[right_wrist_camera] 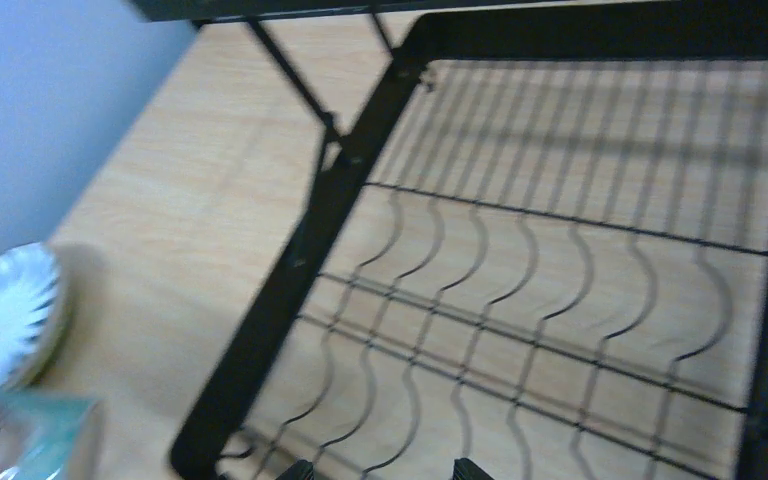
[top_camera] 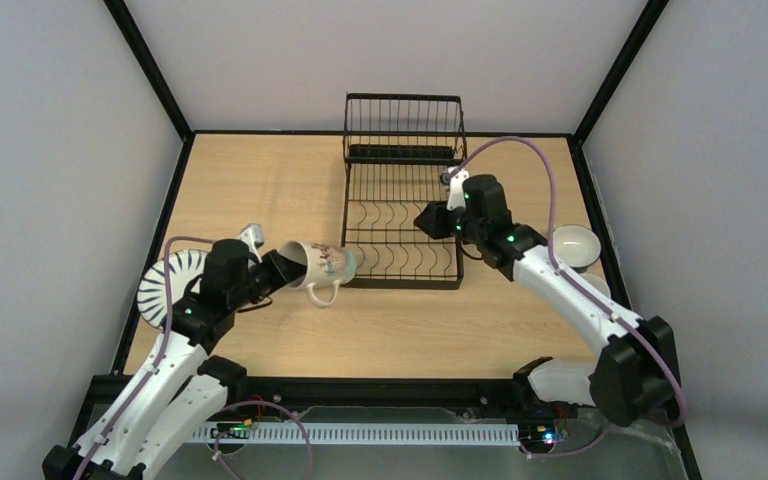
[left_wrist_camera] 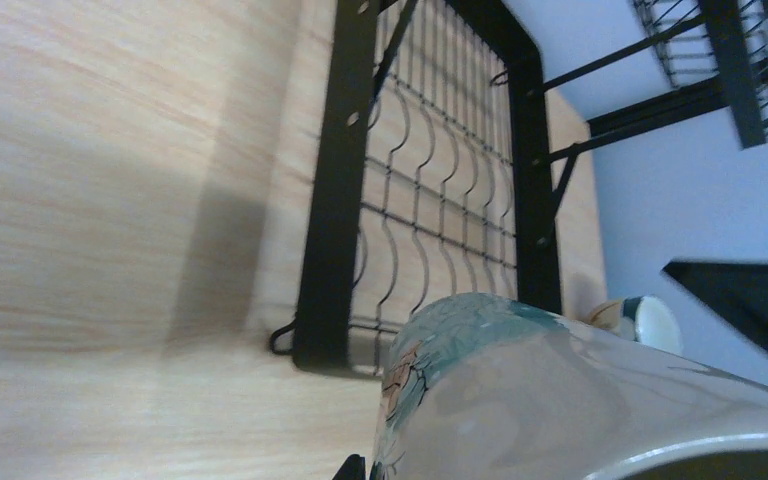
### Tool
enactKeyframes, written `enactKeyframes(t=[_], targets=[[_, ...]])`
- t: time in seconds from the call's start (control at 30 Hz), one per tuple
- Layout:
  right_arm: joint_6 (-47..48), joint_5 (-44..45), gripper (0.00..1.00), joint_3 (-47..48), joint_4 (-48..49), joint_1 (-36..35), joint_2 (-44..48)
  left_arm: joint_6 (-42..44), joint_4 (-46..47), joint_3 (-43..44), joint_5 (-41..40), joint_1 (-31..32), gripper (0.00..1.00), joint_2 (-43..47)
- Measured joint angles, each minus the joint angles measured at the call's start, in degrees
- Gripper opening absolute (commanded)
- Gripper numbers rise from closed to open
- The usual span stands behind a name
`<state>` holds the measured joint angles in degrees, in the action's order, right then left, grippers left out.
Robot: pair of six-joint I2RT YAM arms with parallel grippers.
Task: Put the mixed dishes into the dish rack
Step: Pass from the left arm to the right
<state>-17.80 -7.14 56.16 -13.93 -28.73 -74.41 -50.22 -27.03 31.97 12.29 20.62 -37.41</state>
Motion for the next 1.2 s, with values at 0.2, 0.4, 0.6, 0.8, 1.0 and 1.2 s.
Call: enactKeyframes(t=[0.2, 0.4, 0.6, 0.8, 1.0, 1.2], targets=[[-5.5, -12.7, 0.78, -6.2, 3.1, -0.1, 7.6, -3.6, 10.6, -1.4, 1.3, 0.0, 0.02, -2.6], [-9.1, -22.9, 0.78, -7.8, 5.9, -0.1, 11.2, -7.2, 20.8, -3.2, 2.6, 0.0, 0.02, -6.1], [-14.2, -31.7, 0.80, -10.7, 10.8, -0.1, 11.6, -10.8, 30.8, -4.9, 3.2, 1.1, 0.02, -10.5], [-19.7, -38.2, 0.83, -12.2, 16.3, -0.1, 11.4, -13.1, 39.8, -4.7, 3.2, 4.3, 0.02, -17.3], [-23.7, -42.2, 0.85, -12.9, 20.3, -0.1, 11.3, -13.7, 45.1, -2.7, 3.1, 7.4, 0.02, -24.5], [-26.2, -43.8, 0.86, -14.0, 21.8, -0.1, 11.5, -14.8, 50.2, -0.7, 3.1, 8.0, 0.02, -28.4]])
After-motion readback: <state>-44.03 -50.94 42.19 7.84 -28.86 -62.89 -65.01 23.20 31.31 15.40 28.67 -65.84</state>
